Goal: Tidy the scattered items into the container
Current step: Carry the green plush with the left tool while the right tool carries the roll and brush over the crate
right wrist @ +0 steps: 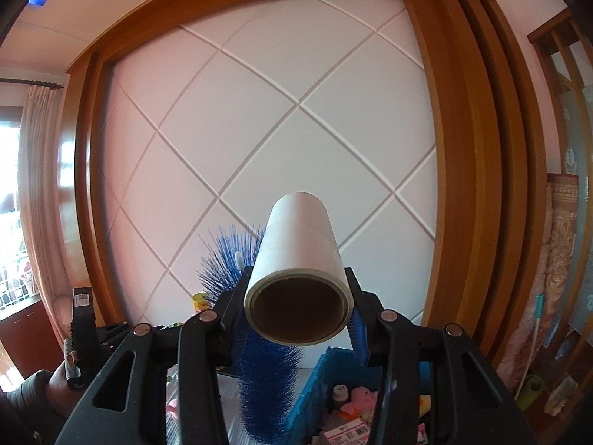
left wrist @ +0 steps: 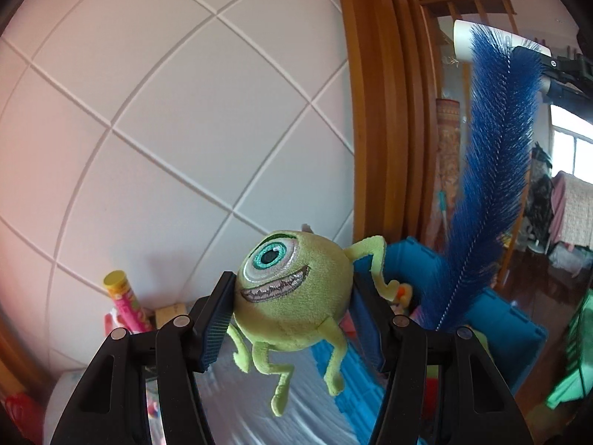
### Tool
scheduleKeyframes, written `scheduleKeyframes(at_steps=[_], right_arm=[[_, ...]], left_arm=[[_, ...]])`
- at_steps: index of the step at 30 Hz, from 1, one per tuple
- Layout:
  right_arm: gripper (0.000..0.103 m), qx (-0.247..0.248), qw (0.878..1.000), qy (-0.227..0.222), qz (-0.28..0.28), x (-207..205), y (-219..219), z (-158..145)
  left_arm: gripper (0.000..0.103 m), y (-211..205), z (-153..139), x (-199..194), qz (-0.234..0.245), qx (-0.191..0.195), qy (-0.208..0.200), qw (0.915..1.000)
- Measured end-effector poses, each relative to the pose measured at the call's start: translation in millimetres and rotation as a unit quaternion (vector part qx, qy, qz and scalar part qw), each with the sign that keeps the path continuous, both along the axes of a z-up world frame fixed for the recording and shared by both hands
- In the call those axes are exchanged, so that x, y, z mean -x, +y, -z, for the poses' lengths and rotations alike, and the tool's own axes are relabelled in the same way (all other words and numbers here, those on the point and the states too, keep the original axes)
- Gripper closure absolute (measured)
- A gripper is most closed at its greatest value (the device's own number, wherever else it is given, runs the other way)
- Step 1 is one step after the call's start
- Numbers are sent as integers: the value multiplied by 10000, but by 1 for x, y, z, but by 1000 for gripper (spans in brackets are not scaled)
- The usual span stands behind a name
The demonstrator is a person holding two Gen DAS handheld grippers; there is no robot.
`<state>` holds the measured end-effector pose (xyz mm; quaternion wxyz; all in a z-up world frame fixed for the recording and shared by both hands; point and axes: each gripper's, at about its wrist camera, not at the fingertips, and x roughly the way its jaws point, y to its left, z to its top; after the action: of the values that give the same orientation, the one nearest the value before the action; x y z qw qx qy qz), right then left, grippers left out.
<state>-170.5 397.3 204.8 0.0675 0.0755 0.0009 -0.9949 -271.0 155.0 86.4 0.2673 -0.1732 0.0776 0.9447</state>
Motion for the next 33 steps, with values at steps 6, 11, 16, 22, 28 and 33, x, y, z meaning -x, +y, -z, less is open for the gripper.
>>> scheduleKeyframes(at_steps=[6,11,16,22,28,33], right_arm=[[60,-74,9990,-277,352,-12,47,14],[60,34,9963,-643,576,-13,86,36],[60,189,9931,-907,723,-8,116,57],[60,290,9888,-1250,768,5,142,73],[60,360,9838,-1591,737,23,156,92],[60,410,9824,-1680,703,33,162,99]], left_arm=[[44,69,8,0,434,38,-97,9990],[44,120,18,1,729,120,-194,9971],[44,158,28,4,890,230,-307,9953],[44,192,43,8,996,379,-453,9933],[44,207,52,20,1041,453,-549,9920],[44,214,54,29,1033,485,-606,9916]])
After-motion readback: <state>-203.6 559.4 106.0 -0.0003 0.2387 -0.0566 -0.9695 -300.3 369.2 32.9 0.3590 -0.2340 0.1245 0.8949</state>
